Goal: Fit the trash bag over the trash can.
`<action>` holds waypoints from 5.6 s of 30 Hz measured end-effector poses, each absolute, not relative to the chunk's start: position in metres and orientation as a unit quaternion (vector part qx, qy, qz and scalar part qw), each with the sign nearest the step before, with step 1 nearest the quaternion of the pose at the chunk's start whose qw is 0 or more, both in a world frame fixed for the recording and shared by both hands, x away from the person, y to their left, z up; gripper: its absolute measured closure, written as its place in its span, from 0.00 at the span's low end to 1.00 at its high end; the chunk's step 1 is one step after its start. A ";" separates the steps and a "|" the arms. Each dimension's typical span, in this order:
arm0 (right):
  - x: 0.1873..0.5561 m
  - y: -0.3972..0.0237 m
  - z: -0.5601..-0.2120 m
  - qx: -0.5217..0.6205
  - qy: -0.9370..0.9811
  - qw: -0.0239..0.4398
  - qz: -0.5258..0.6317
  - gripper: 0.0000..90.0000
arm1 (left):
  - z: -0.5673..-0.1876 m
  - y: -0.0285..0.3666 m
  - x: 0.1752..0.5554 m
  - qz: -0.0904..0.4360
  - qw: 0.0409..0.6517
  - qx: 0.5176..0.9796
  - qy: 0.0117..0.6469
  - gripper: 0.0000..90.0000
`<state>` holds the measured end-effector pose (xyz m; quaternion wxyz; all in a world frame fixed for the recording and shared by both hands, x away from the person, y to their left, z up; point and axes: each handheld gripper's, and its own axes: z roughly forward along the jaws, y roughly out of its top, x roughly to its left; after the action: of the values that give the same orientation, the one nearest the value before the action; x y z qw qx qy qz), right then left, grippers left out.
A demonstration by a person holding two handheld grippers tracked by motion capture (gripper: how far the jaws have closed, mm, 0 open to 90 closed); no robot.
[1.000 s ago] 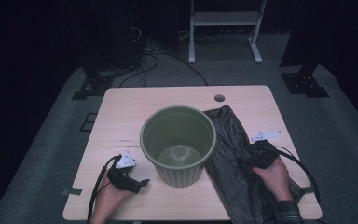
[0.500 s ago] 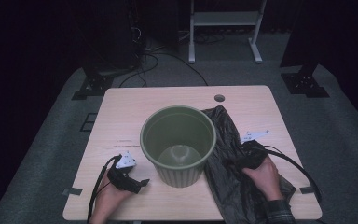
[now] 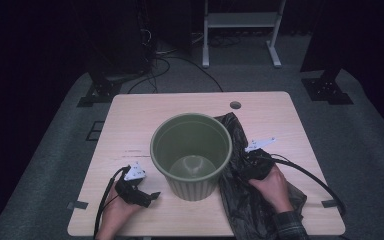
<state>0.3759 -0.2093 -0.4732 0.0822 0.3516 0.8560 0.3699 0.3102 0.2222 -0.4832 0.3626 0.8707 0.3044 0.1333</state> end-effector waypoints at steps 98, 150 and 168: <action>0.329 -0.218 -0.361 0.249 0.835 0.049 0.489 0.99 | -0.483 0.222 0.310 0.134 0.362 0.871 0.303 0.00; 0.319 -0.126 -0.250 0.099 0.850 0.023 0.516 0.99 | -0.483 0.222 0.310 0.134 0.362 0.871 0.303 0.00; 0.327 -0.044 -0.236 0.055 0.854 -0.017 0.517 0.99 | -0.483 0.222 0.310 0.134 0.363 0.871 0.303 0.00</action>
<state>0.3274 -0.0439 -0.2356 -0.0165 0.0552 0.8542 0.5168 0.3103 0.2223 -0.4834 0.3627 0.8709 0.3032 0.1344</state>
